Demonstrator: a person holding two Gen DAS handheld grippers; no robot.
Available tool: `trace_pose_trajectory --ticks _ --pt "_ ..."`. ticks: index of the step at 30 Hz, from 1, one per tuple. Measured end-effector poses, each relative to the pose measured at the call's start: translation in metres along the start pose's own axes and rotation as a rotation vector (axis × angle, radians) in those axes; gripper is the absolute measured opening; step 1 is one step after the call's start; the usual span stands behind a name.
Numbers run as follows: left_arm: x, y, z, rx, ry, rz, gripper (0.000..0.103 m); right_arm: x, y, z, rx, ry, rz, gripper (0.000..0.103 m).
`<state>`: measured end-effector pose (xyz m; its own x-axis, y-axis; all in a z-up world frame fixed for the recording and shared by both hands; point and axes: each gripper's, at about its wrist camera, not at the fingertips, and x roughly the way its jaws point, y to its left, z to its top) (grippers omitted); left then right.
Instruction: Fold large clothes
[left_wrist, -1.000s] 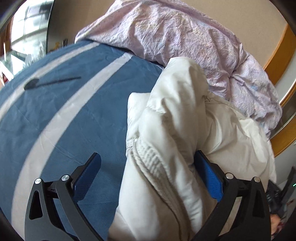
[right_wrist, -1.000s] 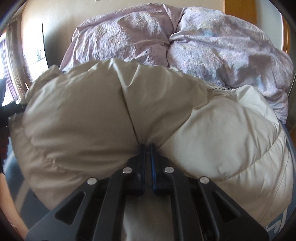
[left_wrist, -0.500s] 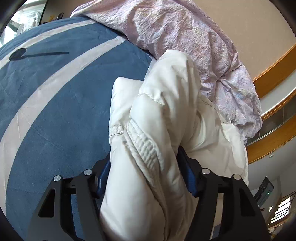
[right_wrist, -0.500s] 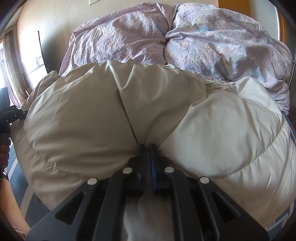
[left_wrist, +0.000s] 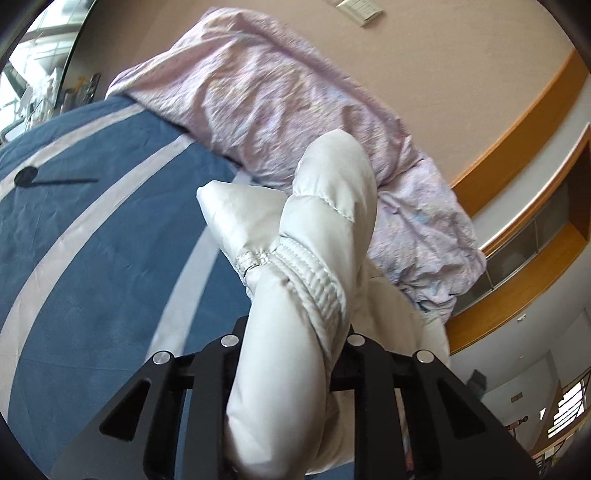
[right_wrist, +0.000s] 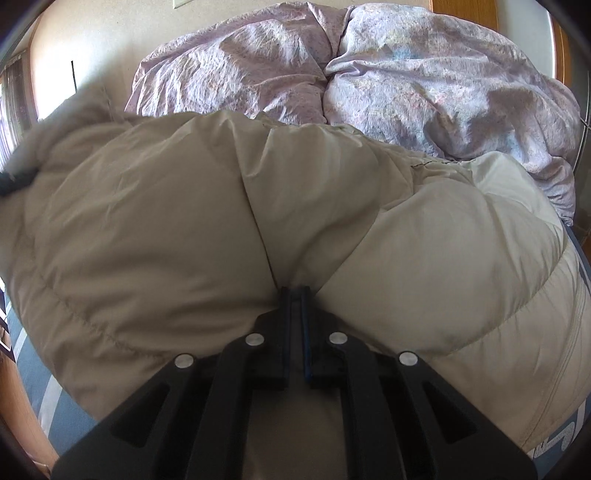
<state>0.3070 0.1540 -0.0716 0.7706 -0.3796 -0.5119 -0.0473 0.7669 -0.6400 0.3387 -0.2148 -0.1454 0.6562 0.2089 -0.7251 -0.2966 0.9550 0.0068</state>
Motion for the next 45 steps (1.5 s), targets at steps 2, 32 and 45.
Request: trace_pose_trajectory --ticks 2,32,45 --pt "-0.006 -0.018 -0.001 0.019 -0.025 -0.017 0.021 0.0 0.001 0.0 -0.002 0.002 -0.012 0.007" --pt "0.02 -0.189 -0.057 0.19 -0.176 -0.014 0.021 -0.057 -0.062 -0.015 0.095 -0.072 -0.163 0.003" --pt "0.053 -0.231 -0.087 0.257 -0.19 0.029 0.021 -0.087 -0.129 -0.036 0.18 -0.109 -0.415 0.003"
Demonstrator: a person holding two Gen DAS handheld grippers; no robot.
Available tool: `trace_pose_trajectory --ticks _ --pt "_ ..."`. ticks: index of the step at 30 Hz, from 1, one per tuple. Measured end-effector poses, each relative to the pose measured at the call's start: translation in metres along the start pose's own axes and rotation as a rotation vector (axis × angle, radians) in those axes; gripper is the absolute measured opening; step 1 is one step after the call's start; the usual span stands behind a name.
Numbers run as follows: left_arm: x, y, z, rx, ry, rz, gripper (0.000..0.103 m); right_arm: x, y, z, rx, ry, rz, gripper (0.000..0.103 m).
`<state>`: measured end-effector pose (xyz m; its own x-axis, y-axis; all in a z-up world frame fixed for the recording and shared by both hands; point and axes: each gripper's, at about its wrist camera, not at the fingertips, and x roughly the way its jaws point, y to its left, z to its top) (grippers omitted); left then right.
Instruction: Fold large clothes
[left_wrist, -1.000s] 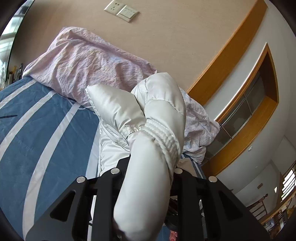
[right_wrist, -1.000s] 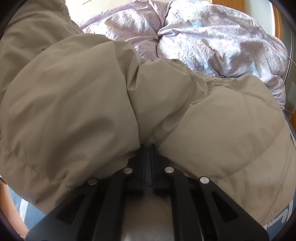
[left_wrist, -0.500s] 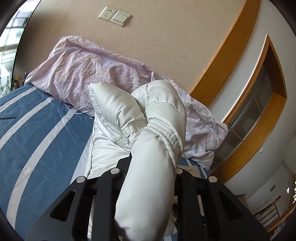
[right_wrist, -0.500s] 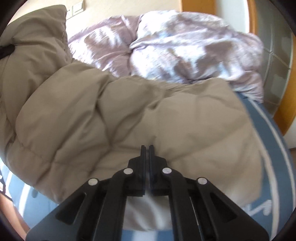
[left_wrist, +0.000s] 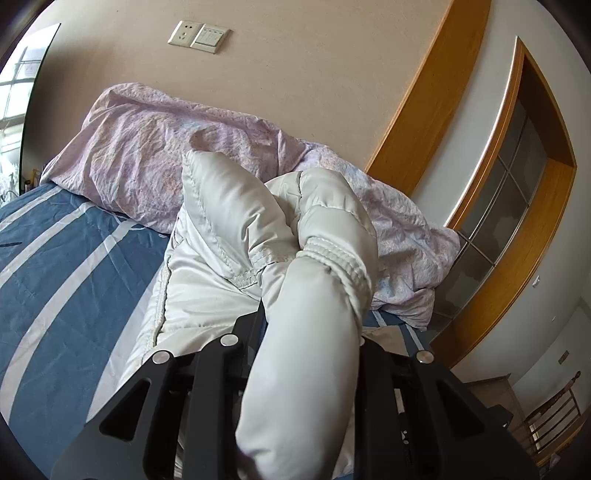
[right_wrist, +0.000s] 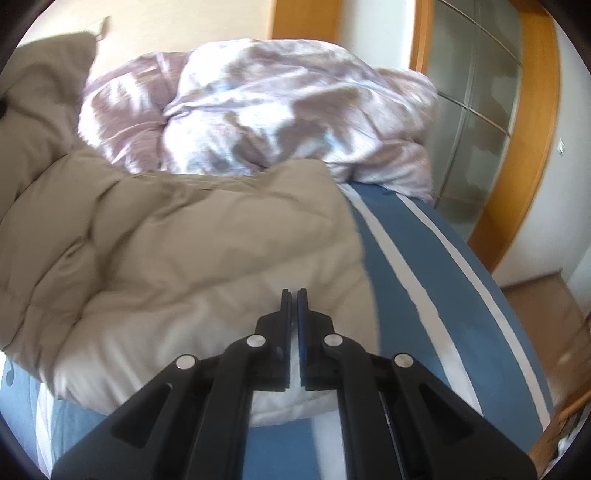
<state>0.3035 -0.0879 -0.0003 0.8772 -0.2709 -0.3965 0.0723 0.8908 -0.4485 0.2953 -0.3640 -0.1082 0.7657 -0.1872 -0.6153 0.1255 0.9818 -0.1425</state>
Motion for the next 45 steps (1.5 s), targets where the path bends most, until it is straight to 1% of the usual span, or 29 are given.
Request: trace_pose_trajectory --ticks 3,7,11,14,21,23,27,29,33,38,41,45 --pt "0.006 -0.014 -0.006 0.028 0.001 0.01 0.021 0.005 -0.015 -0.001 0.021 0.0 -0.025 0.003" --pt "0.014 -0.033 -0.014 0.053 -0.002 0.011 0.021 0.008 -0.027 -0.003 0.048 0.005 -0.03 0.003" --pt "0.019 -0.05 -0.022 0.074 -0.01 0.02 0.021 0.012 -0.044 -0.003 0.082 0.011 -0.08 0.003" --pt "0.024 -0.066 -0.032 0.111 -0.024 0.035 0.021 0.022 -0.058 -0.005 0.108 0.042 -0.115 0.003" --pt "0.035 -0.103 -0.058 0.21 -0.028 0.036 0.021 0.043 -0.079 -0.015 0.154 0.109 -0.132 0.004" --pt "0.039 -0.113 -0.064 0.229 -0.026 0.033 0.021 0.045 -0.084 -0.015 0.174 0.117 -0.122 0.004" --pt "0.049 -0.133 -0.078 0.265 -0.011 0.022 0.021 0.046 -0.092 -0.018 0.187 0.118 -0.147 0.004" --pt "0.055 -0.146 -0.088 0.295 -0.006 0.022 0.021 0.047 -0.1 -0.02 0.204 0.124 -0.16 0.004" --pt "0.062 -0.168 -0.12 0.386 0.013 -0.005 0.021 0.049 -0.115 -0.025 0.242 0.138 -0.17 0.004" --pt "0.076 -0.184 -0.162 0.486 0.049 -0.017 0.02 0.049 -0.134 -0.03 0.276 0.148 -0.193 0.003" --pt "0.079 -0.186 -0.173 0.513 0.037 -0.013 0.02 0.048 -0.144 -0.034 0.292 0.154 -0.202 0.003" --pt "0.081 -0.183 -0.18 0.528 0.038 -0.033 0.021 0.047 -0.156 -0.034 0.302 0.152 -0.207 0.004"
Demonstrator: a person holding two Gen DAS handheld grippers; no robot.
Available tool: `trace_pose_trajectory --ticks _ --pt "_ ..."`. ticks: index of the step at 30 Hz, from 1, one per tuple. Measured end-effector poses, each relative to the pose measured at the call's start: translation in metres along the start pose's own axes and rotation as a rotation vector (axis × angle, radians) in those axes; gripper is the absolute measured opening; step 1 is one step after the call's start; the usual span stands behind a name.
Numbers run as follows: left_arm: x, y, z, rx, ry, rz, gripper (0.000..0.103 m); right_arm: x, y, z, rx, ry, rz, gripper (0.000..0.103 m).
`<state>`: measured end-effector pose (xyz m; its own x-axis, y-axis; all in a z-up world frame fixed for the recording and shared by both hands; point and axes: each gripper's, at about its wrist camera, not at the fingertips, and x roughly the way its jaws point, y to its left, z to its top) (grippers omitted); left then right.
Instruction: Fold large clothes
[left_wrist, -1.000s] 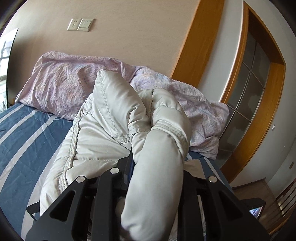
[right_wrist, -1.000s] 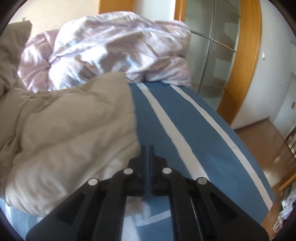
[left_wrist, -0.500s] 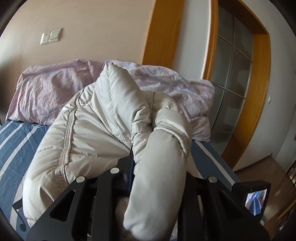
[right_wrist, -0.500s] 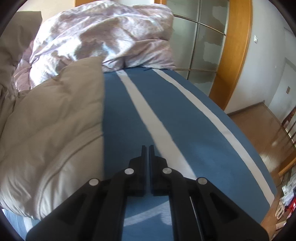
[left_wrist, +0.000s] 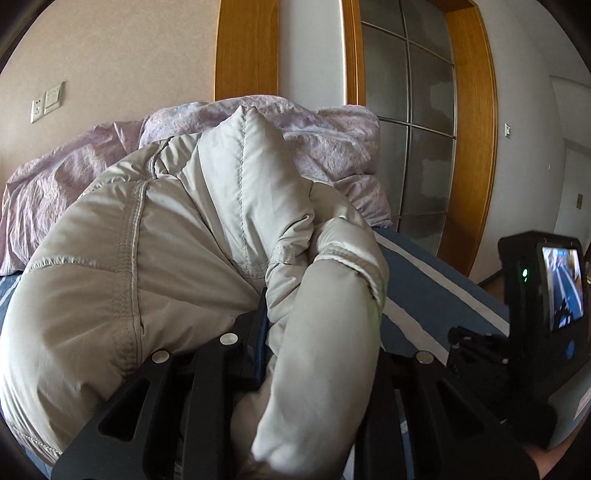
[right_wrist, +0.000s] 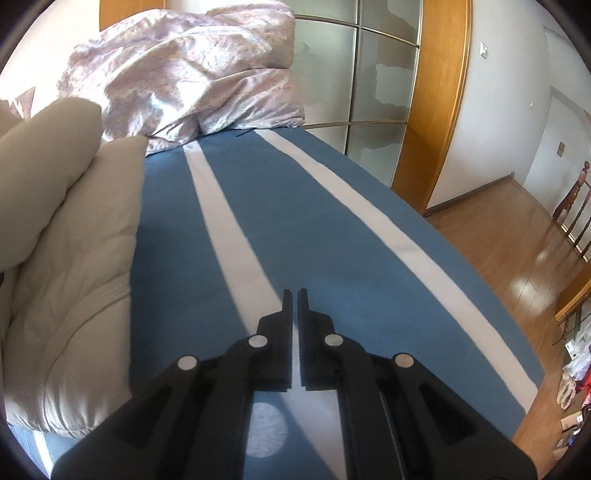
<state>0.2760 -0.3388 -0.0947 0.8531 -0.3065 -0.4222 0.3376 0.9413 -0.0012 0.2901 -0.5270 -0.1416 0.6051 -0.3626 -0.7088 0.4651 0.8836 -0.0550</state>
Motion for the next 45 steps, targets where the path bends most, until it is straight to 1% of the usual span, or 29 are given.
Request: trace_pose_trajectory --ticks 2,6,8,15,19,20,22,24,25,26,27,28,29,30,31,32,33,34,35,36,38,39,40,41,42,43,45 --pt "-0.001 -0.001 -0.004 0.005 -0.004 -0.006 0.021 -0.001 -0.004 0.002 -0.001 -0.017 0.021 0.004" --pt "0.001 -0.004 -0.009 0.027 -0.002 -0.009 0.021 -0.008 -0.009 0.007 -0.012 -0.045 0.014 0.004" --pt "0.001 -0.006 -0.009 0.043 0.006 -0.01 0.021 -0.011 -0.01 0.007 -0.006 -0.052 0.026 0.004" --pt "-0.005 -0.007 -0.006 0.076 0.03 -0.039 0.021 -0.023 -0.005 0.01 -0.011 -0.083 0.068 0.004" --pt "-0.011 -0.008 -0.007 0.096 0.032 -0.045 0.024 -0.03 -0.007 0.012 -0.001 -0.095 0.076 0.004" --pt "-0.013 -0.007 -0.006 0.098 0.037 -0.055 0.027 -0.031 -0.008 0.012 0.004 -0.096 0.078 0.004" --pt "-0.018 -0.005 -0.006 0.092 0.04 -0.072 0.03 -0.033 -0.012 0.012 0.013 -0.1 0.075 0.004" --pt "-0.027 -0.006 -0.004 0.099 0.03 -0.111 0.034 -0.035 -0.015 0.012 0.021 -0.105 0.083 0.004" --pt "-0.029 -0.007 -0.004 0.102 0.027 -0.125 0.038 -0.036 -0.016 0.012 0.027 -0.106 0.086 0.004" --pt "-0.032 -0.008 -0.004 0.103 0.023 -0.15 0.044 -0.039 -0.017 0.013 0.034 -0.112 0.087 0.004" --pt "-0.033 -0.009 -0.003 0.107 0.013 -0.171 0.047 -0.042 -0.018 0.013 0.037 -0.117 0.085 0.004" --pt "-0.035 -0.01 -0.002 0.11 0.002 -0.204 0.062 -0.045 -0.019 0.013 0.038 -0.124 0.085 0.004" --pt "-0.036 -0.011 0.0 0.106 -0.007 -0.263 0.089 -0.048 -0.02 0.013 0.038 -0.13 0.086 0.004" --pt "-0.039 -0.013 0.004 0.107 -0.018 -0.326 0.097 -0.051 -0.02 0.013 0.035 -0.136 0.082 0.004" --pt "-0.043 -0.017 0.007 0.13 -0.043 -0.322 0.097 -0.052 -0.023 0.013 0.041 -0.141 0.071 0.004" --pt "-0.046 -0.02 0.011 0.158 -0.053 -0.322 0.097 -0.054 -0.024 0.013 0.046 -0.142 0.071 0.004" --pt "-0.05 -0.02 0.015 0.164 -0.055 -0.331 0.097 -0.055 -0.027 0.012 0.054 -0.143 0.073 0.004" --pt "-0.057 -0.018 0.018 0.158 -0.057 -0.368 0.097 -0.057 -0.03 0.012 0.058 -0.146 0.067 0.004" --pt "-0.064 -0.017 0.021 0.156 -0.058 -0.376 0.096 -0.058 -0.032 0.012 0.088 -0.142 0.064 0.004" --pt "-0.072 -0.013 0.025 0.15 -0.057 -0.362 0.096 -0.059 -0.034 0.012 0.092 -0.142 0.064 0.004" --pt "-0.092 0.001 0.034 0.119 -0.072 -0.364 0.096 -0.062 -0.035 0.012 0.104 -0.141 0.074 0.004" --pt "-0.103 0.014 0.039 0.111 -0.094 -0.334 0.096 -0.067 -0.033 0.012 0.101 -0.147 0.079 0.004" --pt "-0.111 0.029 0.045 0.102 -0.108 -0.285 0.096 -0.07 -0.03 0.013 0.094 -0.154 0.081 0.004" --pt "-0.113 0.044 0.05 0.089 -0.112 -0.257 0.095 -0.077 -0.025 0.014 0.081 -0.164 0.09 0.004" --pt "-0.114 0.065 0.055 0.068 -0.114 -0.208 0.094 -0.084 -0.019 0.015 0.072 -0.175 0.103 0.004" --pt "-0.113 0.088 0.061 0.045 -0.106 -0.133 0.092 -0.094 -0.012 0.017 0.064 -0.191 0.116 0.004" --pt "-0.111 0.129 0.07 -0.02 -0.077 -0.034 0.087 -0.113 0.0 0.023 0.049 -0.221 0.149 0.004"
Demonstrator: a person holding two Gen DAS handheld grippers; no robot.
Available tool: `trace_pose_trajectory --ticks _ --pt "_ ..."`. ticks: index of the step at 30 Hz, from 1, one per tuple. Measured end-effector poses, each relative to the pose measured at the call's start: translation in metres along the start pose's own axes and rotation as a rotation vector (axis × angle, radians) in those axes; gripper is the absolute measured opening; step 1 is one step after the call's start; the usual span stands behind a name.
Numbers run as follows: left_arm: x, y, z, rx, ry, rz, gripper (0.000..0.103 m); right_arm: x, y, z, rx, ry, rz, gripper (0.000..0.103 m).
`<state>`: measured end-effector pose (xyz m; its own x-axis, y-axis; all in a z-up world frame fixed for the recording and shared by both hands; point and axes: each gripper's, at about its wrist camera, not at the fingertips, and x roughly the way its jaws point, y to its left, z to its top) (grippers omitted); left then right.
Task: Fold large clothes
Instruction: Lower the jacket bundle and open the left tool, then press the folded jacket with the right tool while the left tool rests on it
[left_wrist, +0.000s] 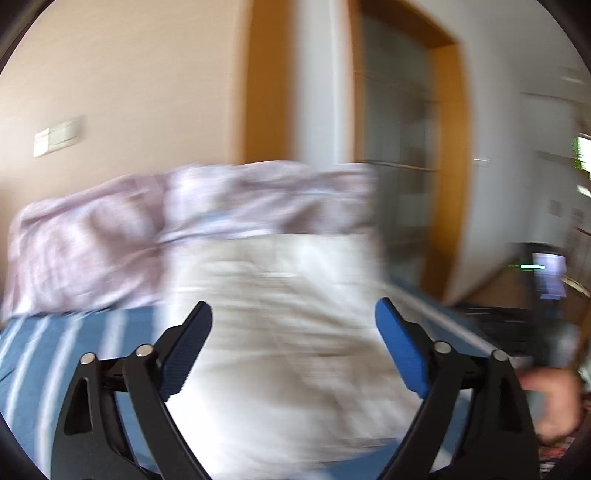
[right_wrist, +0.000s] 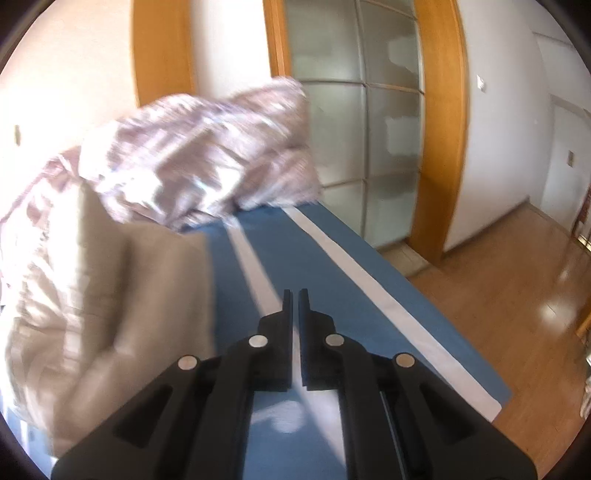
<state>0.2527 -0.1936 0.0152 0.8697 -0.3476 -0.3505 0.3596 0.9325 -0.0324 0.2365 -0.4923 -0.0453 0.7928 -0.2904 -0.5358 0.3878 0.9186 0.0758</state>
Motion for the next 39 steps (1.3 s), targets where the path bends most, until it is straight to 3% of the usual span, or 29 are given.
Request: trace_pose_trajectory --ticks 4,8,13,15,19,25,30,39 --pt "0.003 0.083 0.016 -0.204 0.062 0.133 0.082 -0.034 0.043 0.019 -0.063 -0.07 0.067 0.004" --pt "0.014 0.108 0.02 -0.225 0.099 0.19 0.08 -0.051 0.096 0.037 -0.129 -0.093 0.169 0.004" --pt "0.053 0.085 0.019 -0.198 0.183 0.131 0.079 -0.032 0.144 0.044 -0.194 -0.051 0.226 0.004" --pt "0.069 0.069 0.016 -0.168 0.208 0.1 0.079 -0.01 0.154 0.043 -0.202 -0.007 0.212 0.004" --pt "0.132 0.039 0.002 -0.072 0.282 0.09 0.08 0.049 0.148 0.037 -0.186 0.086 0.168 0.0" --pt "0.186 0.022 -0.022 -0.044 0.275 0.101 0.081 0.121 0.132 0.018 -0.113 0.143 0.233 0.0" --pt "0.205 0.032 -0.031 -0.081 0.309 0.064 0.081 0.146 0.134 0.009 -0.106 0.167 0.242 0.0" --pt "0.207 0.027 -0.044 -0.051 0.299 0.096 0.081 0.149 0.137 0.001 -0.125 0.157 0.218 0.0"
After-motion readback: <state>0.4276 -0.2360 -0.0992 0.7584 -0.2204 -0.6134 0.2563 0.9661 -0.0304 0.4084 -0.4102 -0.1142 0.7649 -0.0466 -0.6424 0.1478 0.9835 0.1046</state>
